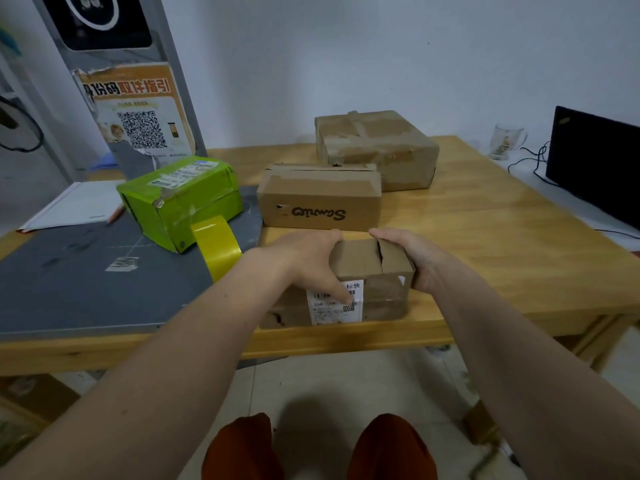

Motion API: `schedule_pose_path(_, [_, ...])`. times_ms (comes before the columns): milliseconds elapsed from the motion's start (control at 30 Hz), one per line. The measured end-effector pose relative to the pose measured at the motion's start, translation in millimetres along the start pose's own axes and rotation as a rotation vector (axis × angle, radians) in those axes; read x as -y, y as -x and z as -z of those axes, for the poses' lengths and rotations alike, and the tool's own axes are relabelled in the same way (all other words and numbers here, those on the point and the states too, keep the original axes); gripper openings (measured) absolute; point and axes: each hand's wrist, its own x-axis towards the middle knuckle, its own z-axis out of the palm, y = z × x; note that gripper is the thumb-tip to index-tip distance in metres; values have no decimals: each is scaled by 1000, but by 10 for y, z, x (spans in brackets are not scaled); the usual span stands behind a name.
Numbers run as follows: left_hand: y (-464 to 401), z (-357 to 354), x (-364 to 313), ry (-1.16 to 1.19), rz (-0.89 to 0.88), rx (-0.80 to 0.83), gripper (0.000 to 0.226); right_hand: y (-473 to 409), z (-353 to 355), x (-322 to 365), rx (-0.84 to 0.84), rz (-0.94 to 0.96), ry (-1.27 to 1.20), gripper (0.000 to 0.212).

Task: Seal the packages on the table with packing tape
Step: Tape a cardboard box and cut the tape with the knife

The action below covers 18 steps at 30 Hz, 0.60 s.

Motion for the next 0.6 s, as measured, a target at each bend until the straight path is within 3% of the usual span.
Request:
schedule_pose_path(133, [-117,-51,-71,-56,117,-22,75,-27,34,33,27,39,-101,23])
schedule_pose_path(300, [-171,-152,-177,-11,321,-73,73,-57,-66,132,-40,125,123,19])
schedule_pose_path(400, [-182,-137,-222,20,391,-101,74,-135,-188,147,-145,197,117,28])
schedule_pose_path(467, [-181,-145,-238,27,395,-123,80,-161,-260,151,-193,208,95,31])
schedule_pose_path(533, [-173,-187,-235,7,353,-136,101,-177,-306,122,-222,217,61,35])
schedule_pose_path(600, [-183,-234,-195,-6,270,-140,104,-190,-331,84,-233,228,0,37])
